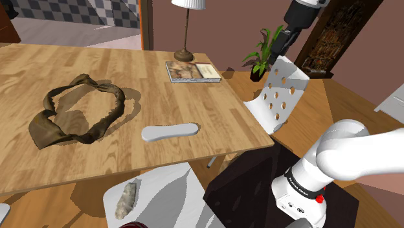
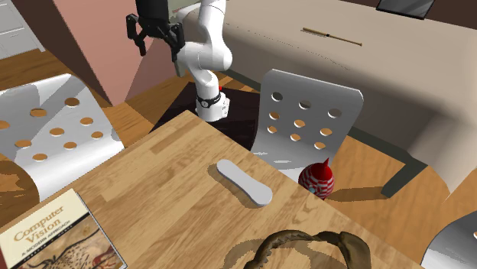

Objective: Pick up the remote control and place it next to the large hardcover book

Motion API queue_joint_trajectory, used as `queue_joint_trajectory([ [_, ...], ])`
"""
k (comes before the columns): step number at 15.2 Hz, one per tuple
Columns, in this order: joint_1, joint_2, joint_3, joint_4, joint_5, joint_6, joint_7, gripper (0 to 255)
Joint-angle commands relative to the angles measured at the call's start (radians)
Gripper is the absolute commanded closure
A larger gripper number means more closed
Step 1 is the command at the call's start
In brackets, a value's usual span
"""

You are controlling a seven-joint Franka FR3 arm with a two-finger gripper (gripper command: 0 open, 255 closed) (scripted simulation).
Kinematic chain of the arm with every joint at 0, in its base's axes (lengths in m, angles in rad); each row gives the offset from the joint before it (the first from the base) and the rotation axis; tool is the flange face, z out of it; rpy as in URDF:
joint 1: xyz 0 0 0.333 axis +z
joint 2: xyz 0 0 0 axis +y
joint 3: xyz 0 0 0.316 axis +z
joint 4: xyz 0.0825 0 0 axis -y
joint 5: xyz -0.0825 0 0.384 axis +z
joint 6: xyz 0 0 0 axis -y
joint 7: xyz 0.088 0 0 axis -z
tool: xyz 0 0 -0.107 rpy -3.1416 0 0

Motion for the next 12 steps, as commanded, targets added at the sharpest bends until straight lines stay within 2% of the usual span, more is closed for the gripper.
queue_joint_trajectory([
  [1,0.000,0.000,0.000,0.000,0.000,0.000,0.000,0],
  [12,0.112,0.260,0.051,-0.053,0.049,0.280,-0.118,0],
])
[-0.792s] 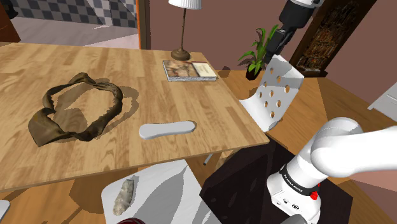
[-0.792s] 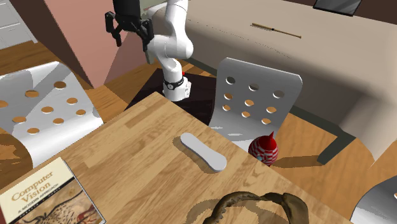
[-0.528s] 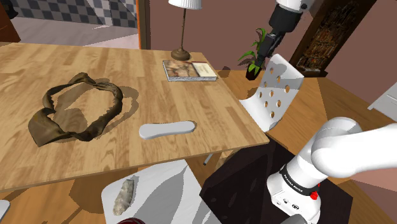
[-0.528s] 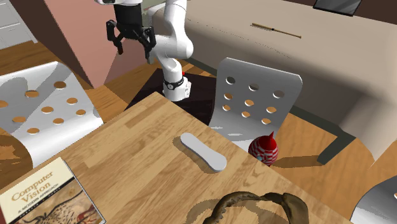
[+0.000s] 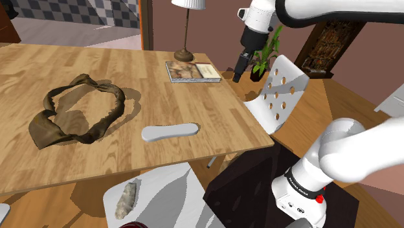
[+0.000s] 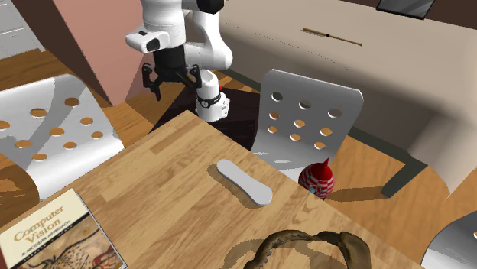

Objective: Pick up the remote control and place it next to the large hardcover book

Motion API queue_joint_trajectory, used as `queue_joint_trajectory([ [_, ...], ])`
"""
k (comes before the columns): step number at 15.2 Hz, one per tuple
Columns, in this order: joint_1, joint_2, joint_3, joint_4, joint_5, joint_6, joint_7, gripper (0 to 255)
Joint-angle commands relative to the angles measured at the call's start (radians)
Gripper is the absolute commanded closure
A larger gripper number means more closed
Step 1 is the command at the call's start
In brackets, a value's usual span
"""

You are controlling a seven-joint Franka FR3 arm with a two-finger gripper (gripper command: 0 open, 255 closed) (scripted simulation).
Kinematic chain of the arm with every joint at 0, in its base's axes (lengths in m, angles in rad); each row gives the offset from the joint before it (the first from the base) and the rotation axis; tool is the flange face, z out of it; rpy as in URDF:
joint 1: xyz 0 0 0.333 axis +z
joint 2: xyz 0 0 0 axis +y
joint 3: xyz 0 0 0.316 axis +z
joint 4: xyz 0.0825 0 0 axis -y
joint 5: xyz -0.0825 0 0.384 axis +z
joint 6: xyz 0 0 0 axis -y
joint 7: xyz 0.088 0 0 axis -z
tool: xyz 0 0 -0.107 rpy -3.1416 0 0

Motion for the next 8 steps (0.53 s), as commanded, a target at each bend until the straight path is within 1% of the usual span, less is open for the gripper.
queue_joint_trajectory([
  [1,0.020,0.059,0.012,0.005,0.008,0.049,-0.023,0],
  [8,0.083,0.254,0.058,0.028,0.027,0.199,-0.098,0],
])
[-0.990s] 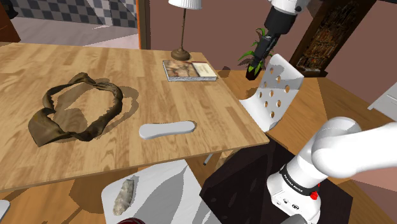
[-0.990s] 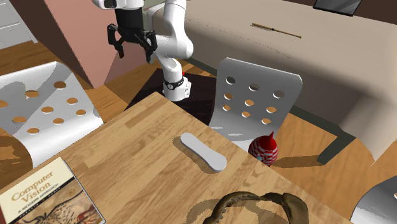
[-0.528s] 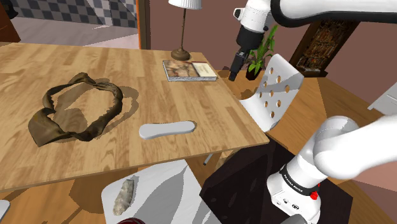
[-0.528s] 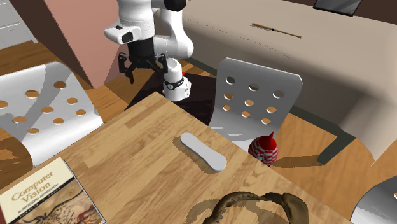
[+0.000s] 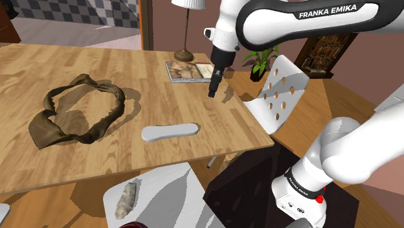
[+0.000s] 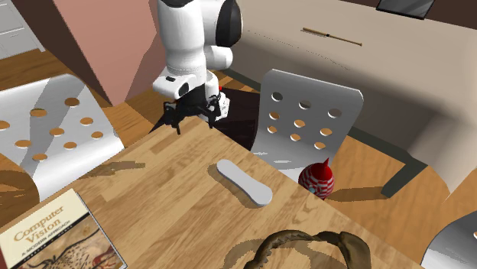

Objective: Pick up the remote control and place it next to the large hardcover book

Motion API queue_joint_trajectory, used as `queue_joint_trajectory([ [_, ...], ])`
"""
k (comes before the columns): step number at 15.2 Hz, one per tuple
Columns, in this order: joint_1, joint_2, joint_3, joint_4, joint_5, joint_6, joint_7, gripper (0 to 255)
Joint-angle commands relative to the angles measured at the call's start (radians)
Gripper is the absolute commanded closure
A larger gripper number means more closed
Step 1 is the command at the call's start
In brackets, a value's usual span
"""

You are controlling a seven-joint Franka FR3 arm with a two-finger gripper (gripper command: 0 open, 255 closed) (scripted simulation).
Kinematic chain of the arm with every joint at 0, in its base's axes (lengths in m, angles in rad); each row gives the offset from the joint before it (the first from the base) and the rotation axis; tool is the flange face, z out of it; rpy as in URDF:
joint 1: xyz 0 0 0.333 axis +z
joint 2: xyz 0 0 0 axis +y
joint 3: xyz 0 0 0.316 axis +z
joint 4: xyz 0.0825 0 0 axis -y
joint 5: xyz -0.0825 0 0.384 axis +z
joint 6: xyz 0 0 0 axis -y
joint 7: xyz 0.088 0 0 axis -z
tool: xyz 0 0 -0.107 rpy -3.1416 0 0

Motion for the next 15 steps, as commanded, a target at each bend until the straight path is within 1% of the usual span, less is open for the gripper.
queue_joint_trajectory([
  [1,0.018,0.054,0.015,0.004,0.004,0.045,-0.021,0],
  [7,0.067,0.227,0.062,0.053,0.003,0.149,-0.079,0],
  [13,0.114,0.401,0.112,0.120,-0.017,0.233,-0.126,0],
  [15,0.118,0.420,0.115,0.120,-0.022,0.251,-0.127,0],
])
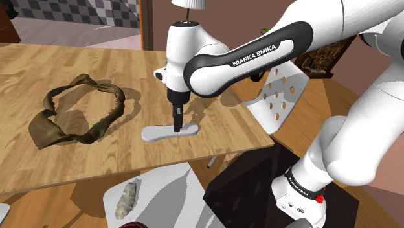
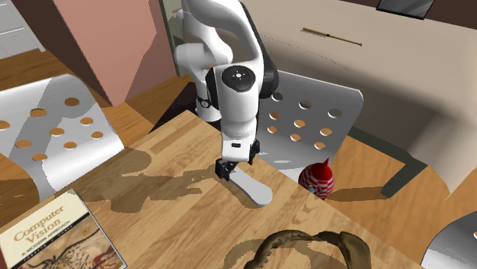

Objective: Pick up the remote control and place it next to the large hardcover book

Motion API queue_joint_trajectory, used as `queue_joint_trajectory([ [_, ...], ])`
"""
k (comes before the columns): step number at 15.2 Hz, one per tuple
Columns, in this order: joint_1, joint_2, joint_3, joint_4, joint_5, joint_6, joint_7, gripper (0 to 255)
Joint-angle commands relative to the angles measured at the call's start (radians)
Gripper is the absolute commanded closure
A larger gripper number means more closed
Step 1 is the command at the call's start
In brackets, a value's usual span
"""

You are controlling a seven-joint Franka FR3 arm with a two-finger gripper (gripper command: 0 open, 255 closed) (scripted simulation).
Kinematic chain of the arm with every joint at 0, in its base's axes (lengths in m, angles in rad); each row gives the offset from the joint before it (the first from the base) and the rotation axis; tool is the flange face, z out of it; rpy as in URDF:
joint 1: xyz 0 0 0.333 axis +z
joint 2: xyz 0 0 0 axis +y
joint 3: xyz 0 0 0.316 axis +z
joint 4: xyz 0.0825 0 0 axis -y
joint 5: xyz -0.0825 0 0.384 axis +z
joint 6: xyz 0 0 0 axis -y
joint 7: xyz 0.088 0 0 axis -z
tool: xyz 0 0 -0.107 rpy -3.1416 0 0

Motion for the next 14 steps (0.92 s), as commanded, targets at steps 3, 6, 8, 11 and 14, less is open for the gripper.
queue_joint_trajectory([
  [3,0.004,0.035,0.002,-0.018,-0.011,0.051,0.003,0],
  [6,0.005,0.065,0.001,-0.035,-0.023,0.097,0.011,0],
  [8,0.005,0.065,0.001,-0.035,-0.023,0.097,0.011,0],
  [11,0.005,0.065,0.001,-0.035,-0.023,0.097,0.011,0],
  [14,0.005,0.065,0.001,-0.035,-0.023,0.097,0.011,0],
])
